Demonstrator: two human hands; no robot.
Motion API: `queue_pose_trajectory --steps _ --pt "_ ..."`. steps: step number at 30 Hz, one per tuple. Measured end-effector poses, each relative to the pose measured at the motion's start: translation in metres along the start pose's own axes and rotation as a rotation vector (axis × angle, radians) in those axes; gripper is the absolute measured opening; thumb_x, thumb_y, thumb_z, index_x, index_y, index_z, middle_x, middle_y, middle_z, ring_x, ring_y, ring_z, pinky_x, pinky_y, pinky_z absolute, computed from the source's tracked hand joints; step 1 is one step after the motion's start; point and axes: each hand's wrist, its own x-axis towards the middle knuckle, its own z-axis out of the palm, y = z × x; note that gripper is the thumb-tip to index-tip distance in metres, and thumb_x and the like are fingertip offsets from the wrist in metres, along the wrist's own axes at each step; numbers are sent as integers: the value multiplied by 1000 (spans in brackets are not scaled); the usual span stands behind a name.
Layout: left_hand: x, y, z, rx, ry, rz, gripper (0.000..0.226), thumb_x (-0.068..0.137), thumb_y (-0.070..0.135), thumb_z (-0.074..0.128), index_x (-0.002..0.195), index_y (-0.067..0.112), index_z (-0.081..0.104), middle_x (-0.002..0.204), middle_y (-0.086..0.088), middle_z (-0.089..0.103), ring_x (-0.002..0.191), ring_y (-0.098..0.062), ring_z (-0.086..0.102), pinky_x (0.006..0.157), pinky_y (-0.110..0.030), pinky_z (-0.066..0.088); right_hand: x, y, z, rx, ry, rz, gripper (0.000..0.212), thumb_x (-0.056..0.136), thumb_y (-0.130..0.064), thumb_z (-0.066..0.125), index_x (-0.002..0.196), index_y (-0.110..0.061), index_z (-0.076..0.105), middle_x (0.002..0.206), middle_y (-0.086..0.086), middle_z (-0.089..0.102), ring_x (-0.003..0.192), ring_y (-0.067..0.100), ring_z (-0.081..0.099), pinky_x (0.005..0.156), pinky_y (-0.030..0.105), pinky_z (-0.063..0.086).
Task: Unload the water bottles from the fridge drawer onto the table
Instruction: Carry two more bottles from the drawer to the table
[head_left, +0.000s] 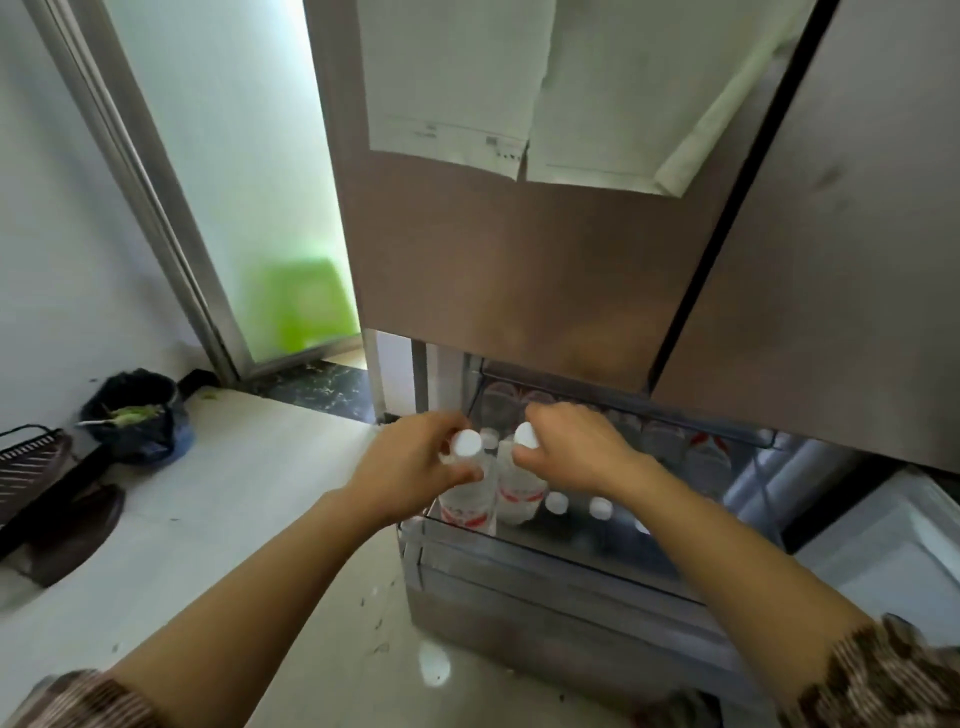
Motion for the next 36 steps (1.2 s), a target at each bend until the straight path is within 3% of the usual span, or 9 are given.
queue_pose_trajectory --steps 8,11,13,19,22,24,29,33,36 --pt "-51 -7 -84 -330 389 -29 31 73 29 81 96 23 61 92 9 64 80 -12 64 64 -21 48 -27 -100 -51 110 402 2 27 86 -40 58 80 -15 51 75 -1 54 68 22 51 49 29 31" --pt "-83 -21 -120 -342 455 -10 33 73 31 81 99 23 62 95 8 66 81 -12 65 65 -20 48 -36 -151 -64 235 473 -28 26 85 -41 60 84 -15 56 79 -1 58 71 20 56 58 34 46" --pt "-110 -38 -143 -305 489 -30 35 74 34 80 101 23 63 95 10 66 81 -10 65 63 -17 45 -41 -189 -66 277 481 -58 26 85 -41 61 85 -15 58 79 -1 60 71 18 57 61 34 46" --pt "-216 -119 -190 -198 520 -161 30 71 34 80 94 24 63 87 12 66 78 -9 65 70 -31 53 -39 -307 -21 405 247 -171 32 86 -41 66 87 -9 64 79 9 65 68 21 58 61 37 48" --pt "-273 -165 -210 -95 527 -272 33 69 40 80 93 26 63 88 11 67 79 -9 63 70 -31 52 -32 -373 11 426 141 -260 31 84 -37 69 67 -15 56 60 -2 52 53 8 43 49 18 33" --pt "-309 -197 -223 -48 534 -354 35 67 43 80 94 27 64 88 11 68 79 -9 63 72 -34 53 -26 -420 30 435 86 -324 34 82 -35 71 61 -16 51 57 -6 46 51 7 40 45 16 30" --pt "-395 -265 -263 52 600 -553 36 68 46 78 96 28 64 90 11 68 80 -8 61 69 -31 53 -8 -536 66 473 -55 -499 36 80 -36 72 79 -1 62 66 1 54 59 13 46 52 26 35" --pt "-454 -311 -302 62 702 -696 37 69 42 79 98 26 63 90 10 67 80 -10 61 67 -28 49 6 -628 84 458 -146 -646 27 82 -36 71 78 -11 62 65 -3 58 57 10 52 51 21 37" --pt "-494 -349 -329 89 774 -782 34 69 44 78 95 28 64 88 13 67 78 -7 61 67 -30 52 20 -695 98 441 -196 -737 31 83 -38 70 84 -7 64 70 1 62 61 13 57 52 23 42"
